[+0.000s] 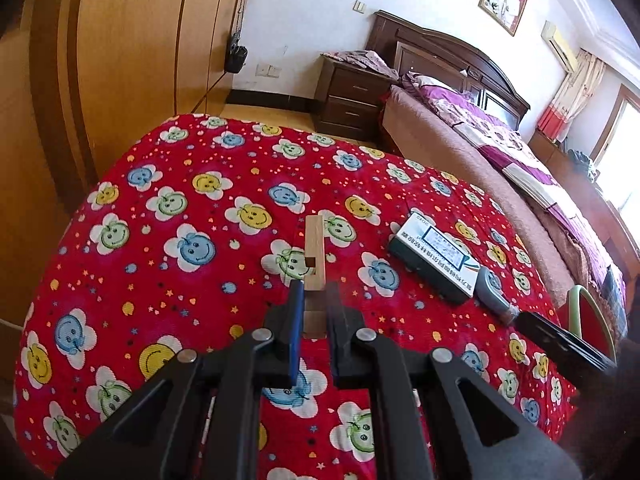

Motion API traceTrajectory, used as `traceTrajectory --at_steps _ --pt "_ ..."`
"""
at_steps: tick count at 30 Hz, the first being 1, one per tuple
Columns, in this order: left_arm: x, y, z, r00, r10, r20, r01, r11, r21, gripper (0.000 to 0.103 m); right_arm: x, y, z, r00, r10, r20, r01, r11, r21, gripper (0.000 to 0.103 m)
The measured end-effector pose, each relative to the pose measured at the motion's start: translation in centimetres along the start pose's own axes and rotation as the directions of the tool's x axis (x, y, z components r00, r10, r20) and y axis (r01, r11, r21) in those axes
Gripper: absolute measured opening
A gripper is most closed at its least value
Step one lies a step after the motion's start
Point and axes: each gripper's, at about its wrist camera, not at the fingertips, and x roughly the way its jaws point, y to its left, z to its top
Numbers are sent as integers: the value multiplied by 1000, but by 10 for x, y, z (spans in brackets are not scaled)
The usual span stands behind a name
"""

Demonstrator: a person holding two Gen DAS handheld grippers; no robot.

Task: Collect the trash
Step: 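Grasp the light blue plastic tube with the right gripper while the left holds the stick, then carry the wooden stick and blue tube over the red bucket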

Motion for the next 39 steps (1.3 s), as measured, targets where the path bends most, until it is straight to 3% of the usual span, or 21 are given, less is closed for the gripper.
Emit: traceTrajectory --at_steps 12,15,18,31,39 --pt "11 1 -1 1000 -18 -13 17 1000 -9 10 30 -5 9 997 -54 -47 52 998 -40 36" --pt "11 1 -1 1000 -20 -14 20 1000 -9 10 31 -3 10 997 -65 -46 62 996 -61 27" --pt "10 1 0 1000 -22 -12 22 1000 -10 10 30 -2 8 997 -61 -42 58 996 -61 25" --pt "-2 -5 -3 999 -44 -2 43 999 -2 10 -8 -5 -7 1000 14 27 -15 1000 15 25" --pt "-20 -11 -13 997 -80 1 80 997 -9 10 -45 -17 -22 996 17 86 -24 996 85 25"
